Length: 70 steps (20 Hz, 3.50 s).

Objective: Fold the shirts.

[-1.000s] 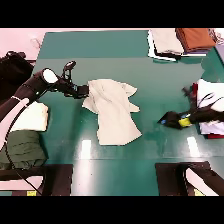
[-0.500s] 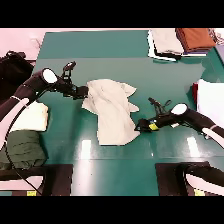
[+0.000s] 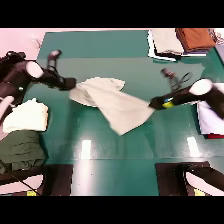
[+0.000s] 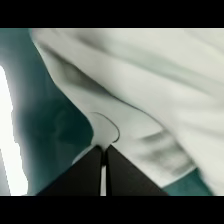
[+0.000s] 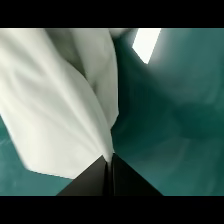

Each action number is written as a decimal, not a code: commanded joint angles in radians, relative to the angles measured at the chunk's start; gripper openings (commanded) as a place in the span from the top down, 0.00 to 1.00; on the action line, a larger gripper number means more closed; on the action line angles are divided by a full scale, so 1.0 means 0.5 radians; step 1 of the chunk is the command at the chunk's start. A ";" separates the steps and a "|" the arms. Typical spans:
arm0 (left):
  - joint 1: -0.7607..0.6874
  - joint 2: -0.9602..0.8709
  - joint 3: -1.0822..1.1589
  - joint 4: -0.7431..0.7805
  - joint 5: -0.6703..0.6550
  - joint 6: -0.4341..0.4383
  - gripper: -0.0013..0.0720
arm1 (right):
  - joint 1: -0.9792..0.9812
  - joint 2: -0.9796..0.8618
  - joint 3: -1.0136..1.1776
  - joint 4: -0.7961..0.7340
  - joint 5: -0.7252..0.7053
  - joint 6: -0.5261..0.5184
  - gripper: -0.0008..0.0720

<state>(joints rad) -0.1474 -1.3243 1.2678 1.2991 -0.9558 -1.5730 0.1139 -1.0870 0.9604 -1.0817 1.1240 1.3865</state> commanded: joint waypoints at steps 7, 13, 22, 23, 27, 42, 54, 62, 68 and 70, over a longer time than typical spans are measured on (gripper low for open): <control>0.237 0.626 0.549 0.206 -0.011 0.023 0.95 | -0.782 0.587 0.999 -0.298 0.289 0.029 0.96; 0.237 1.051 1.015 0.097 -0.142 0.134 0.95 | -0.800 0.687 1.479 -0.301 0.356 0.031 0.96; 0.237 0.986 0.706 -0.416 -0.652 0.284 0.95 | -0.774 0.082 1.772 -0.301 0.909 0.172 0.96; 0.237 0.945 0.538 -0.416 -0.655 0.284 0.95 | -0.747 -0.003 1.675 -0.306 0.934 0.198 0.96; 0.237 0.639 -0.156 -0.412 -0.468 0.400 0.95 | -0.608 -0.438 1.263 -0.305 0.842 0.214 0.96; 0.732 -0.036 -0.069 -0.384 -0.303 0.342 0.25 | -0.548 -0.591 1.218 -0.282 0.539 0.141 0.49; 0.718 -0.248 -0.620 -0.858 0.011 0.601 0.25 | -0.547 -0.401 0.780 -0.156 0.445 0.143 0.49; 0.546 -0.248 -0.461 -0.817 0.014 0.582 0.95 | -0.673 -0.400 0.775 -0.147 0.667 0.157 0.49; 0.558 -0.047 -0.279 -0.639 -0.062 0.584 0.95 | -1.095 -0.141 0.092 -0.141 0.632 0.156 0.34; 0.558 -0.038 -0.280 -0.639 -0.082 0.583 0.95 | -1.217 -0.124 -0.183 -0.134 0.575 0.144 0.29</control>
<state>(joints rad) 0.1318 -1.3655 1.1122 0.9623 -0.9829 -1.2808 -0.4084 -1.1816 1.0378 -1.1542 1.4403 1.4639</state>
